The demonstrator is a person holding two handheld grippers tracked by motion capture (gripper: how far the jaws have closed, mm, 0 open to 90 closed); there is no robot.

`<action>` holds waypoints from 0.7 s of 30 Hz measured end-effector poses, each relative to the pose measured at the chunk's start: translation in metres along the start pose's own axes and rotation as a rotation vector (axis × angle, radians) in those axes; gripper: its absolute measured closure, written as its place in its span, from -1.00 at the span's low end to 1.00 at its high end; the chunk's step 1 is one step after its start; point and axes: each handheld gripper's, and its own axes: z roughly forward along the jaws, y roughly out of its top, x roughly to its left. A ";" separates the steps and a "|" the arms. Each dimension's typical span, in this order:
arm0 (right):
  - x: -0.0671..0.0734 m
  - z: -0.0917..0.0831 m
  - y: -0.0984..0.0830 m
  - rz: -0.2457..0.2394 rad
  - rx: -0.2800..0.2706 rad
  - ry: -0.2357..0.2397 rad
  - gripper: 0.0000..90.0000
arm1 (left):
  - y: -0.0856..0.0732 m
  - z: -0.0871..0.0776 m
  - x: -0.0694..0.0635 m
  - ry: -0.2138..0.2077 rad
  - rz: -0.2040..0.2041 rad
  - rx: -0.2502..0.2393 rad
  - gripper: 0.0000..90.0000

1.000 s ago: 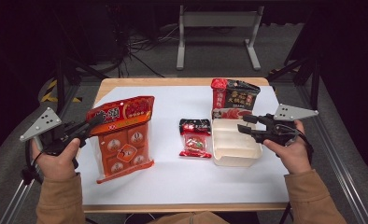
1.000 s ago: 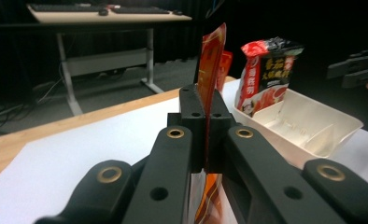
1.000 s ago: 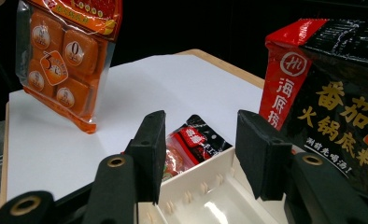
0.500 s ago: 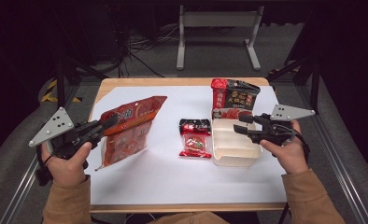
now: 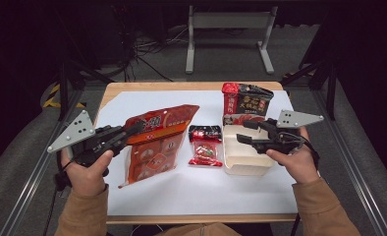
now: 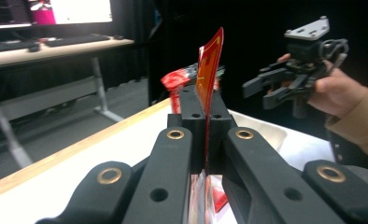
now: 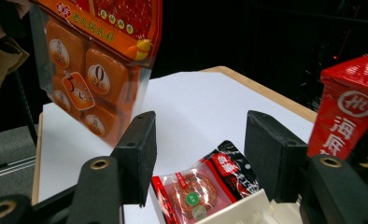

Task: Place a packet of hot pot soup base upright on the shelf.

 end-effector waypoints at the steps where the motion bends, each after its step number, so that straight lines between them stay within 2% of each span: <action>1: 0.001 0.001 0.001 -0.002 -0.004 0.004 -0.02 | 0.001 0.003 -0.002 -0.013 0.002 0.000 1.00; 13: 0.014 0.024 0.008 -0.015 -0.021 0.067 -0.13 | 0.007 0.020 -0.012 -0.079 0.012 -0.021 1.00; 21: 0.025 0.039 0.007 -0.026 -0.015 0.105 -0.20 | 0.008 0.026 -0.021 -0.103 0.032 -0.003 1.00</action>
